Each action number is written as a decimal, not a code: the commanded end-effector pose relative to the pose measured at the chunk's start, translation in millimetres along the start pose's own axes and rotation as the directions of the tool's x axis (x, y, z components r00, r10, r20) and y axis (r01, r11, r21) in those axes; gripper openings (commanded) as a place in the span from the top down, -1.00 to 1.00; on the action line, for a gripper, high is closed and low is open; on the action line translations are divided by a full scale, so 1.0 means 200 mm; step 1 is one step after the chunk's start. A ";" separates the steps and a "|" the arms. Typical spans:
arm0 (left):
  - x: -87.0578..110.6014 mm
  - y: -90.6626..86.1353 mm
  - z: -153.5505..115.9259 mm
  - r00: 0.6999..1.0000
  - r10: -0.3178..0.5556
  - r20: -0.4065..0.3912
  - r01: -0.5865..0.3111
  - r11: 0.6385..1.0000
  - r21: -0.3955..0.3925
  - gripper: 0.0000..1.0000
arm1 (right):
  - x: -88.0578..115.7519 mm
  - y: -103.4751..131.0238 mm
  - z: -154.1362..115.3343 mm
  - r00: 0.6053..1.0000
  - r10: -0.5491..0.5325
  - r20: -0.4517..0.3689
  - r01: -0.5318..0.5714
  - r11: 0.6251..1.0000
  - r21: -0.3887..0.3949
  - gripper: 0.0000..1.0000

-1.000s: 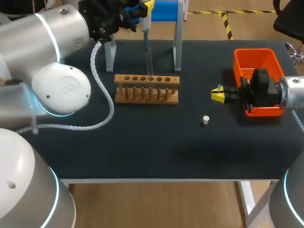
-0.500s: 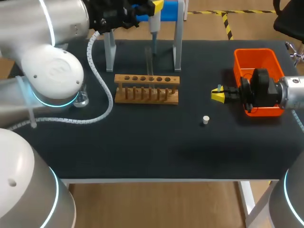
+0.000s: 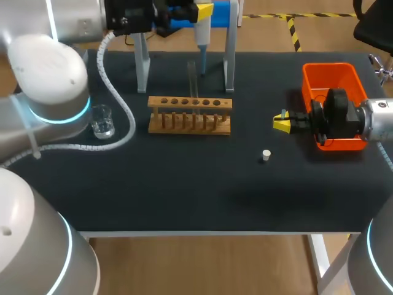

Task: Invert the test tube, pick up the pipette, mount the tip to pipette, aspirate from beaker and dispense into the tube, eject the tip, return the pipette, and cap with the stopper.

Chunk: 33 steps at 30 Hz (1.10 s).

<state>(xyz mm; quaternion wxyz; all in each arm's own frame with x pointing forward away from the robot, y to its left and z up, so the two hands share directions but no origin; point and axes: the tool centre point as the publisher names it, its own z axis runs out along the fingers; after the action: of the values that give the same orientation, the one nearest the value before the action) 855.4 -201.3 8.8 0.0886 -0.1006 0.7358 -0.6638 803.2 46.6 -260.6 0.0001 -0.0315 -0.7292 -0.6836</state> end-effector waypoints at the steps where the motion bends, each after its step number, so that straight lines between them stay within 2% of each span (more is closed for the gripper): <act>1: -0.02 0.00 -0.02 0.604 0.003 -0.797 0.000 1.000 0.003 1.00 | 0.00 0.00 0.00 1.000 0.000 -0.002 0.000 1.000 0.001 1.00; 26: -0.02 0.00 -0.02 0.604 0.003 -0.797 0.000 1.000 0.003 1.00 | 0.00 0.00 0.00 1.000 0.000 -0.002 0.000 1.000 0.001 1.00; 27: -0.02 0.00 -0.06 0.625 0.011 -0.781 0.009 1.000 0.022 1.00 | 0.00 0.00 0.00 1.000 0.000 -0.002 0.000 1.000 0.001 1.00; 28: -0.01 0.01 -0.08 0.633 -0.002 -0.774 0.014 1.000 0.008 1.00 | 0.00 0.00 0.00 1.000 0.000 -0.002 0.000 1.000 0.001 1.00; 33: 0.03 0.05 -0.20 0.738 0.000 -0.675 0.017 1.000 0.019 1.00 | 0.00 0.00 0.00 1.000 0.000 -0.002 0.000 1.000 0.001 1.00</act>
<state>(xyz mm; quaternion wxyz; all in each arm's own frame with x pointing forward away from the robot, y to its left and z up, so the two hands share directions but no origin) 840.5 -175.7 7.5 -0.2004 0.1543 0.7093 -0.6580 803.2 46.6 -260.6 0.0001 -0.0315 -0.7292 -0.6836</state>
